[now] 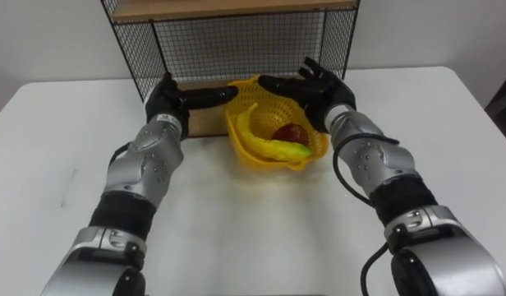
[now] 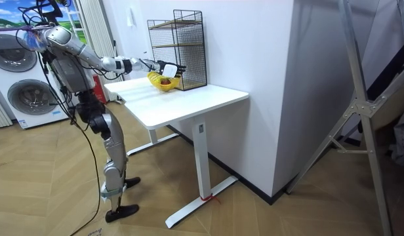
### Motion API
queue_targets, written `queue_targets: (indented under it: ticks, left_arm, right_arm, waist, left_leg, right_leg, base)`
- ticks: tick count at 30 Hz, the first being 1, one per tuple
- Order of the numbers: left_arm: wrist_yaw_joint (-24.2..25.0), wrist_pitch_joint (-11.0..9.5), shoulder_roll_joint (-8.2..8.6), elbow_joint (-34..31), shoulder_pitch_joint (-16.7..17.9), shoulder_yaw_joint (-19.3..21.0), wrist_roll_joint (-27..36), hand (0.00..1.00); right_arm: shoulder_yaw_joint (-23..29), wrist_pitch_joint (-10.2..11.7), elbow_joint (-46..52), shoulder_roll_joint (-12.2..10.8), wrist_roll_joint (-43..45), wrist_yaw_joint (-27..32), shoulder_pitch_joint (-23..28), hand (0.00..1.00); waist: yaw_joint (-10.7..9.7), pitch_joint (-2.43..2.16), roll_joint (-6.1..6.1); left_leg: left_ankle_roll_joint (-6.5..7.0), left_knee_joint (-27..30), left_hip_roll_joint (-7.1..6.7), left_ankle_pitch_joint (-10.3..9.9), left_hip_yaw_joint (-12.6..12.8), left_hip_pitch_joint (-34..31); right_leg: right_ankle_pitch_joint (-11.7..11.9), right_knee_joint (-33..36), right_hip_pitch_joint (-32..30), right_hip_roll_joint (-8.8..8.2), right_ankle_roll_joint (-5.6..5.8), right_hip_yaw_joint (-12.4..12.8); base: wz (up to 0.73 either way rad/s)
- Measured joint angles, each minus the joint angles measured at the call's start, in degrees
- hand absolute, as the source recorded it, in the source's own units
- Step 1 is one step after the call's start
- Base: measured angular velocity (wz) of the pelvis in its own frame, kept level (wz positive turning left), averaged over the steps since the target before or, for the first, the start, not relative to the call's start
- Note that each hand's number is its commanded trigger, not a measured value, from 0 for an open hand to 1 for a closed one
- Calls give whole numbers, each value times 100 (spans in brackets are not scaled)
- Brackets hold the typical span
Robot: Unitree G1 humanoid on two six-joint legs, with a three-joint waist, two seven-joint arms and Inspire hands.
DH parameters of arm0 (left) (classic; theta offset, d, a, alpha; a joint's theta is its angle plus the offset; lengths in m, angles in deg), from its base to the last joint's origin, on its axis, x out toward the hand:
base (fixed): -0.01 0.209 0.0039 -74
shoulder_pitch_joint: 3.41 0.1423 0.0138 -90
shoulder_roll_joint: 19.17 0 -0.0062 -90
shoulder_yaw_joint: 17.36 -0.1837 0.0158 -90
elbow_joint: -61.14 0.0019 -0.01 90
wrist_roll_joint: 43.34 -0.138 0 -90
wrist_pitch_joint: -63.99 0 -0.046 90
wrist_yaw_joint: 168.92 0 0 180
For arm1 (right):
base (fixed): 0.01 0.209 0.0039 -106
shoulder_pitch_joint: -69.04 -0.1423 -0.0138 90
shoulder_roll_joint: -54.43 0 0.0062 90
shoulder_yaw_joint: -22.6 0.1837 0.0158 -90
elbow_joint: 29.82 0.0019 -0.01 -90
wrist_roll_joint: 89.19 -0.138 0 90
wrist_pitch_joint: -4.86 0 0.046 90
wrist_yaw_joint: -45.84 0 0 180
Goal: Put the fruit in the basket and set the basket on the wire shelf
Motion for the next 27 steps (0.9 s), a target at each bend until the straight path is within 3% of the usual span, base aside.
queue_targets:
  ticks: [9, 17, 27]
  left_arm:
    - [101, -2, -328, -493, 0, 2, -73, 0]
    - [111, 6, -348, -982, 0, 25, -199, 0]
    - [138, 9, -346, -1033, 0, 10, -186, 0]
  right_arm:
    - [-38, 0, 264, 46, 29, -42, 2, 0]
    - [31, -10, 973, 186, 17, -156, 62, 0]
    - [14, -12, 1146, 247, 14, -280, 63, 0]
  waist:
    - [-19, -7, -13]
    - [-11, -63, -101]
    - [-17, -65, -105]
  left_leg:
    - [-3, -26, -4, 2, 5, 0]
    - [-6, -47, -1, 4, 18, 4]
    - [-14, -93, 11, 10, 53, 150]
  right_leg:
    - [0, -5, -19, 0, 0, 5]
    - [0, -3, -78, -1, 0, 54]
    - [6, -11, 20, 3, -9, 112]
  base:
    - [0]
    - [-3]
    - [-2]
